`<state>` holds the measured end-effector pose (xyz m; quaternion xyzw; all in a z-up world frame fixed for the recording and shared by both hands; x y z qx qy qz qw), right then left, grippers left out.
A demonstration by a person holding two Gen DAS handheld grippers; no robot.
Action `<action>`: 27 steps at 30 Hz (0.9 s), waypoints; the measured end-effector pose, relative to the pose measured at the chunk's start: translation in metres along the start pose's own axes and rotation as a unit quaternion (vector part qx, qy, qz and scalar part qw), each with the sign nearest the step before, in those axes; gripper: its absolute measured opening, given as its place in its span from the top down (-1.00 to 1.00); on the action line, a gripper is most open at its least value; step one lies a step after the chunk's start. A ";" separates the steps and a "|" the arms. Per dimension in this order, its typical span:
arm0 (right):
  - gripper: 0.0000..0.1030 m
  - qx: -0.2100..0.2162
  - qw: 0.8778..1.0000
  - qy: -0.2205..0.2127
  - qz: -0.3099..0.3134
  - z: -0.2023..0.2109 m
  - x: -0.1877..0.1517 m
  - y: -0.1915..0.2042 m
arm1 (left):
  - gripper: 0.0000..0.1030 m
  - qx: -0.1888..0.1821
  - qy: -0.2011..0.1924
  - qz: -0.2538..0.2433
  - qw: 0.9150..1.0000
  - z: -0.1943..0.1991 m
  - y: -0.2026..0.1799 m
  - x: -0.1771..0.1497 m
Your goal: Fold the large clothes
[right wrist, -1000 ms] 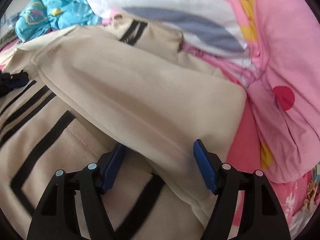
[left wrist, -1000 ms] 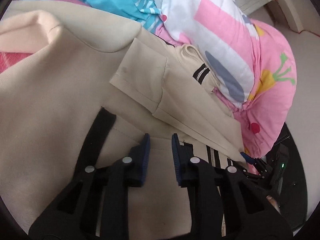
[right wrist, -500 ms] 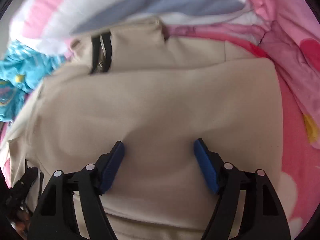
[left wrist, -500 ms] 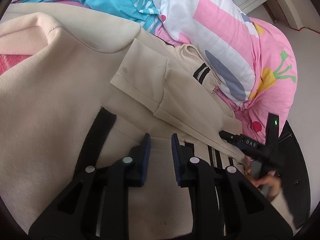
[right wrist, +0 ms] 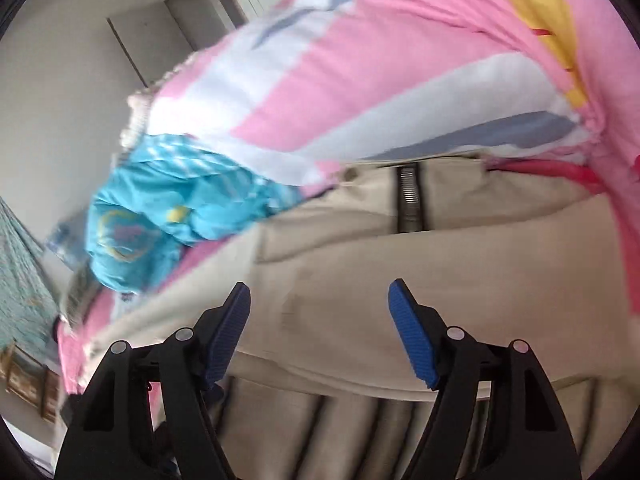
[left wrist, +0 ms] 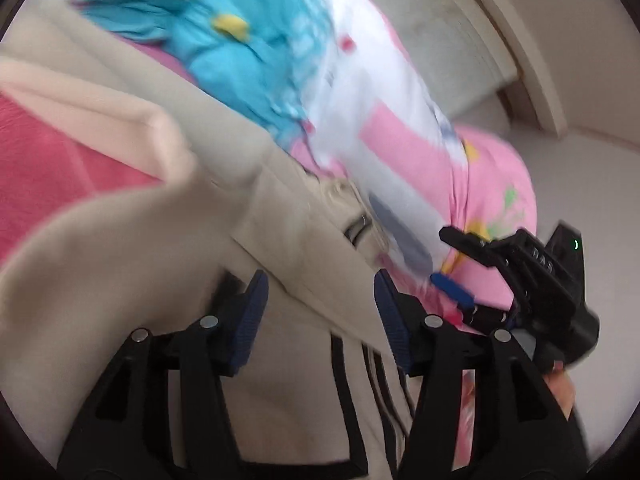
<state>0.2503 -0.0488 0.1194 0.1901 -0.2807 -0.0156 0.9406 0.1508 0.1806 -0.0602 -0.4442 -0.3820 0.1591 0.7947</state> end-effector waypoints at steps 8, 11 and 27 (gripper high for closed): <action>-0.37 -0.019 0.998 0.060 -0.022 -0.077 -0.050 0.004 | 0.06 0.059 -0.159 0.018 0.985 0.060 0.008 0.008; -0.56 -0.001 0.998 0.067 0.005 -0.089 -0.055 0.005 | -0.07 0.129 -0.221 0.045 0.966 0.086 0.016 0.012; -0.64 0.034 0.998 0.050 0.025 -0.088 -0.065 0.004 | 0.00 0.218 -0.412 0.209 0.860 0.218 0.085 0.006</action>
Point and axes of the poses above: each gripper's, at about its wrist camera, not at the fingertips, and z roughly against the way its jaws point, y to its left, x to its top, the point moved 3 cm from there along -z, roughly the way its jaws point, and after that the axes turned 10 degrees about y, right-handed, at the moved point
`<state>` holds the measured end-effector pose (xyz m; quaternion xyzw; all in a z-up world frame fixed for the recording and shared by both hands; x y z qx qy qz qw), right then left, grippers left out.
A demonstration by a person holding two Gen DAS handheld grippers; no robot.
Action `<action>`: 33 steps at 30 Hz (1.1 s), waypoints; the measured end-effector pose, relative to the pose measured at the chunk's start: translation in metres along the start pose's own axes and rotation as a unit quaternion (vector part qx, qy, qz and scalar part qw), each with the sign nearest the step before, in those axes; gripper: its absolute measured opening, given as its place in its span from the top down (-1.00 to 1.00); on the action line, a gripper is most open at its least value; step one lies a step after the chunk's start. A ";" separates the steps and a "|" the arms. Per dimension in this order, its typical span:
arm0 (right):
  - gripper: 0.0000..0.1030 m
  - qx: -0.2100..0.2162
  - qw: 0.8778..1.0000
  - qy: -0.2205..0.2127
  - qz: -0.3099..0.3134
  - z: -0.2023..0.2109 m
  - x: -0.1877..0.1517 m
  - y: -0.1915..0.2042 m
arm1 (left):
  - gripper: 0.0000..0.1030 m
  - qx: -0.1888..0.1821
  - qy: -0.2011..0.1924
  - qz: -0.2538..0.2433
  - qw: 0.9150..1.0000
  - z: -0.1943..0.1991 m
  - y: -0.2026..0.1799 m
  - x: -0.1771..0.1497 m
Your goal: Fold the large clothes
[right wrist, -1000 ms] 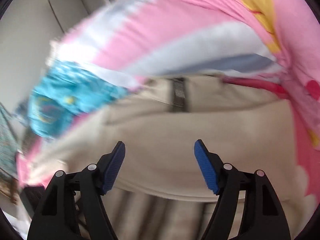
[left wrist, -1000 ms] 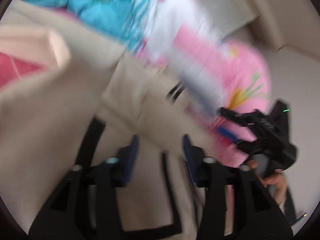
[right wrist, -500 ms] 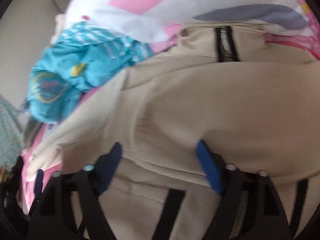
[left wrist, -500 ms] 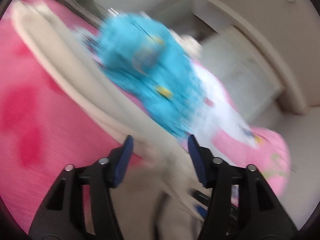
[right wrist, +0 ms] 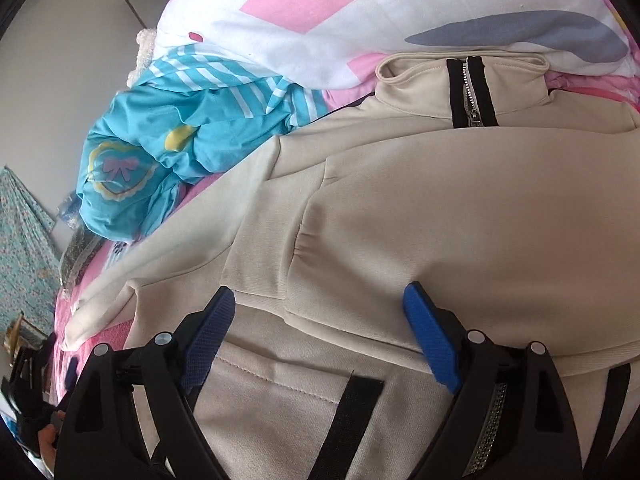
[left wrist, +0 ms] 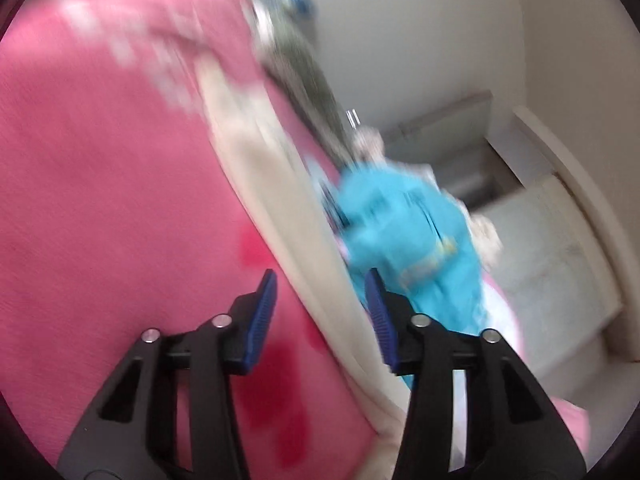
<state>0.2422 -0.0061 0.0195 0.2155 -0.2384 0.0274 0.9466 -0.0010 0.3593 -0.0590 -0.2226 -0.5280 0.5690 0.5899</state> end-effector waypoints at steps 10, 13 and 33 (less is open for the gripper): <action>-0.67 0.004 1.000 -0.006 0.006 0.000 -0.001 0.000 | 0.22 0.049 -0.024 0.080 0.995 -0.010 0.035 0.043; -0.67 0.008 1.000 -0.006 0.004 0.000 -0.001 -0.001 | 0.33 0.044 0.000 0.096 0.994 -0.030 0.051 0.081; -0.62 0.042 0.998 -0.024 -0.036 0.025 0.008 -0.012 | 0.83 -0.019 0.108 -0.276 0.955 -0.072 -0.164 0.110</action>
Point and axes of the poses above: each gripper's, at about its wrist camera, not at the fingertips, and z roughly against the way its jaws point, y to its left, x to its top, the point moved 3 cm from there along -z, roughly the way its jaws point, and after that the axes turned 10 degrees about y, right-handed, at the moved point
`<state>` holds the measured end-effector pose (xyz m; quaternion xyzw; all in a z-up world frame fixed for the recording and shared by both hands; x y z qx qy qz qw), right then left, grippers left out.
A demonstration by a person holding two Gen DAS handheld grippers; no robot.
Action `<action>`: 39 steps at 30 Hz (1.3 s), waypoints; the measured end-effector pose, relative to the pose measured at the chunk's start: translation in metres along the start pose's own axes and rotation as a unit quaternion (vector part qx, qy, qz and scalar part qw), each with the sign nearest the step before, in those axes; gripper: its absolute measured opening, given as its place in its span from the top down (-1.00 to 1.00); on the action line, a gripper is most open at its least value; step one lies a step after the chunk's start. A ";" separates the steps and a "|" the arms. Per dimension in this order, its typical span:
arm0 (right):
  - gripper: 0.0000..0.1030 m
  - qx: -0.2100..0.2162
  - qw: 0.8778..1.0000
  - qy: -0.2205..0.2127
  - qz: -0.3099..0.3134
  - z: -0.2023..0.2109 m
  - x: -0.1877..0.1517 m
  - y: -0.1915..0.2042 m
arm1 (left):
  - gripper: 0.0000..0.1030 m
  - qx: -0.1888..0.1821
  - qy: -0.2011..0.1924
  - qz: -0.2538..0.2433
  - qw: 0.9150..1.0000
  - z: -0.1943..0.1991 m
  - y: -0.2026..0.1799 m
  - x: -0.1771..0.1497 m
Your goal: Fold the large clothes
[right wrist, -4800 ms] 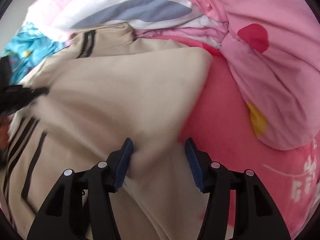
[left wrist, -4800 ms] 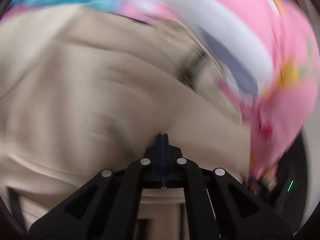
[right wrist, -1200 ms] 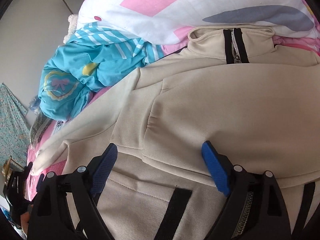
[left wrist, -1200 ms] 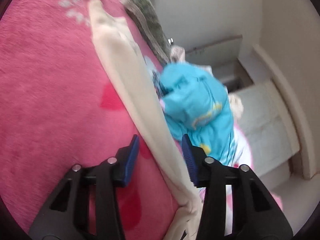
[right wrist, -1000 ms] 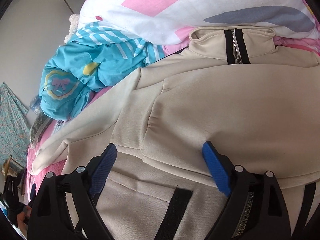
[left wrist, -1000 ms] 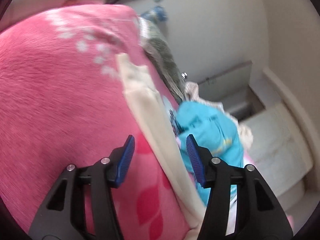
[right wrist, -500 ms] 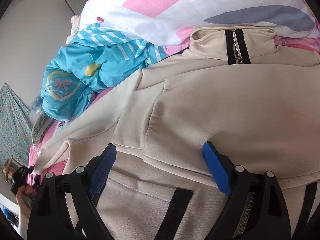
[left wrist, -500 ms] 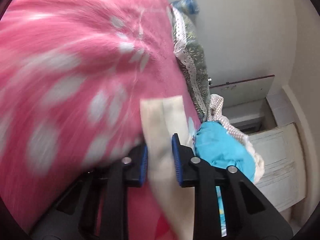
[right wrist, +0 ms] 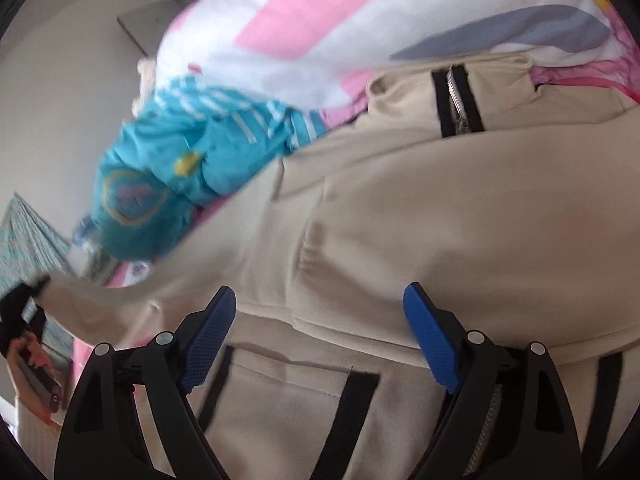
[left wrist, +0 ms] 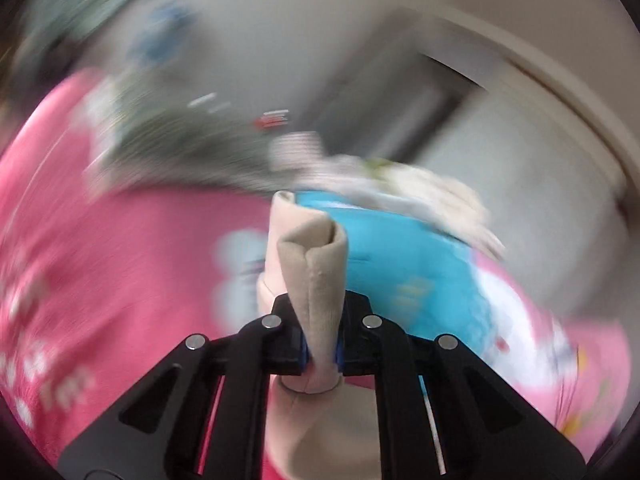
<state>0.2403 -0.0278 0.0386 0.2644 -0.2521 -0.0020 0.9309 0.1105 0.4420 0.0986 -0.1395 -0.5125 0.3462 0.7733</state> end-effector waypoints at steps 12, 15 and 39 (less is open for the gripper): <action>-0.57 0.082 0.989 -0.111 -0.053 0.144 0.043 -0.045 | 0.83 -0.126 0.038 -0.323 0.937 -0.032 -0.336 -0.132; -0.58 0.111 0.985 -0.125 -0.053 0.178 0.048 -0.062 | 0.83 -0.158 0.067 -0.331 0.928 -0.045 -0.367 -0.178; -0.57 0.014 0.972 -0.194 -0.135 0.234 0.048 -0.155 | 0.10 -0.277 0.431 -0.204 0.834 -0.162 -0.357 -0.352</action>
Point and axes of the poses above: each gripper's, at about its wrist camera, not at the fingertips, and z roughly against the way its jaws point, y to its left, x to its top, the point moved 3 cm from there along -z, roughly the way its jaws point, and after that the axes turned 10 degrees about y, right-handed, at the moved point
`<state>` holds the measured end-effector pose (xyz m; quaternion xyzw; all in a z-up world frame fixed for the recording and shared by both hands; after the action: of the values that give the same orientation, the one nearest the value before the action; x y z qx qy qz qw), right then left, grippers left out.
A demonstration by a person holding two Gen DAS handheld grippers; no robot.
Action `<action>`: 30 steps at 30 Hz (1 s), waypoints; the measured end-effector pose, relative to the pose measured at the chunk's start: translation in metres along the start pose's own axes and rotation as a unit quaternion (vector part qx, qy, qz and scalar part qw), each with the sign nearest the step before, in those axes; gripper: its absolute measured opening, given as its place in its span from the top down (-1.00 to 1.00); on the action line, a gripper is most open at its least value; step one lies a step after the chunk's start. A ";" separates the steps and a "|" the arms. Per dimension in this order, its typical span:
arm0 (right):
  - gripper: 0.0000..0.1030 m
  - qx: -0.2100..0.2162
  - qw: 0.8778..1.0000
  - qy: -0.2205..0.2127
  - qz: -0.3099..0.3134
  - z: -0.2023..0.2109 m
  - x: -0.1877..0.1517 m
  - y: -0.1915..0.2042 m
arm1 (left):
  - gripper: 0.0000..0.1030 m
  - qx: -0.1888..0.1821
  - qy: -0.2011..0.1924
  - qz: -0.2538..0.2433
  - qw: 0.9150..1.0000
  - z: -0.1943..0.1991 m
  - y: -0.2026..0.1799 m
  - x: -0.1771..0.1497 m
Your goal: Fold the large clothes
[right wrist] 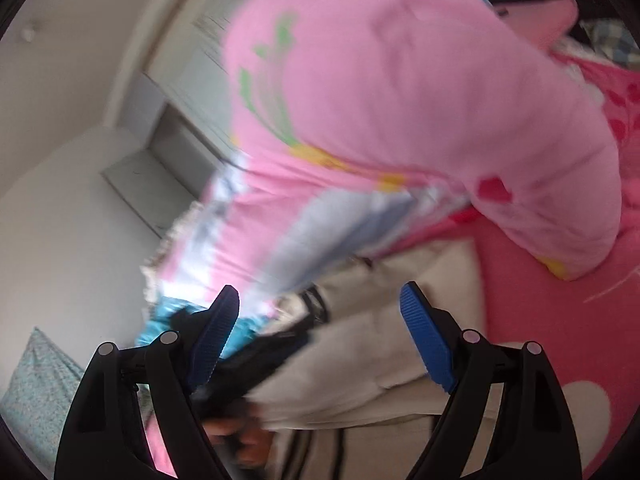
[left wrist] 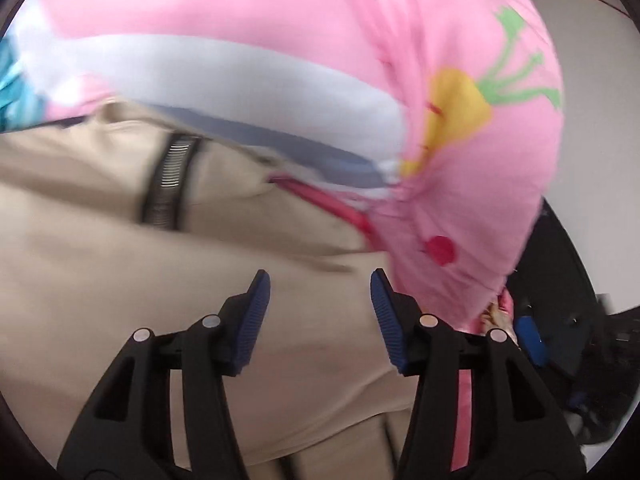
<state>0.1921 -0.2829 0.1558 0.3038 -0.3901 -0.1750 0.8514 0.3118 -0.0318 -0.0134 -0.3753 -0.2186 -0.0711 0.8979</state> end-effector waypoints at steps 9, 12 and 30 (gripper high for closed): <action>0.52 -0.172 0.972 0.155 0.038 -0.166 -0.054 -0.033 | 0.95 -0.068 0.012 0.124 0.990 -0.021 0.103 -0.027; 0.52 -0.226 0.959 0.148 0.088 -0.170 -0.059 -0.019 | 0.95 -0.033 -0.010 0.134 0.990 0.001 0.108 -0.023; 0.39 -0.295 0.932 0.092 0.187 -0.150 -0.062 0.027 | 0.42 0.078 -0.220 0.090 0.968 0.148 0.150 -0.030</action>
<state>0.2697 -0.1721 0.0623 -0.0252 -0.2904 -0.0914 0.9522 0.2781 0.1771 -0.0312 -0.3283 -0.3811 0.1116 0.8570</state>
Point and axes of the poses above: each gripper's, at about its wrist camera, not at the fingertips, and z roughly against the way its jaws point, y to its left, x to its top, the point moved 3 cm from there along -z, roughly the way its jaws point, and after that the axes turned 10 degrees about y, right-handed, at the moved point
